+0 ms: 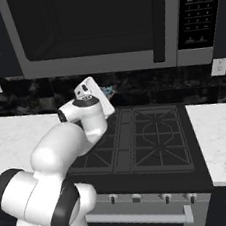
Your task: Put the garlic and sweet potato in the pot. Retrieve the spatula and lightly stir the vegetables in the pot.
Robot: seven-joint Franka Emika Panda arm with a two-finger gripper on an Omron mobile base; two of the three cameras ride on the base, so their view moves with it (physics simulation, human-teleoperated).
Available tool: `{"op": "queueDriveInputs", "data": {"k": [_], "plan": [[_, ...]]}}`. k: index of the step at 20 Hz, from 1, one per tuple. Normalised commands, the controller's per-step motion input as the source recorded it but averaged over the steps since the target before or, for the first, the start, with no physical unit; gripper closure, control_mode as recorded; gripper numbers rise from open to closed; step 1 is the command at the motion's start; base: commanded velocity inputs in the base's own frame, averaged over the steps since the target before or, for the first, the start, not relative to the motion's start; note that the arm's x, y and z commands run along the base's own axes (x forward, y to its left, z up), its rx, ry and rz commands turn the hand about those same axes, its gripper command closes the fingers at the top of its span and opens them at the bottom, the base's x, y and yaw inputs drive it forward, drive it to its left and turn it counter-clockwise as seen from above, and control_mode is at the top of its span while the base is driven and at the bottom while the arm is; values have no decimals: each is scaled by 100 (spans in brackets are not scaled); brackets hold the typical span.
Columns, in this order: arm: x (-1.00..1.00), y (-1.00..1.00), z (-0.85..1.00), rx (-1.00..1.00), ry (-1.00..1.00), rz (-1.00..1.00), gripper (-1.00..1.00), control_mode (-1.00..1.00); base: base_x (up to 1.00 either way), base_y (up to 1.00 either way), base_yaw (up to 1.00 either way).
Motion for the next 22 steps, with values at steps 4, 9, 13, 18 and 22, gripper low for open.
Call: {"op": "queueDriveInputs", "data": {"k": [4, 9, 13, 18, 22], "plan": [[36, 0, 12, 2, 1, -10, 100, -100, 0, 0, 0], [43, 3, -1, 0, 0, -5, 100, -100, 0, 0, 0], [41, 11, -6, 0, 0, -3, 100, -100, 0, 0, 0], [25, 14, -17, 0, 0, -1, 100, -100, 0, 0, 0], [13, 9, -13, 0, 0, 0, 100, -100, 0, 0, 0]]}}
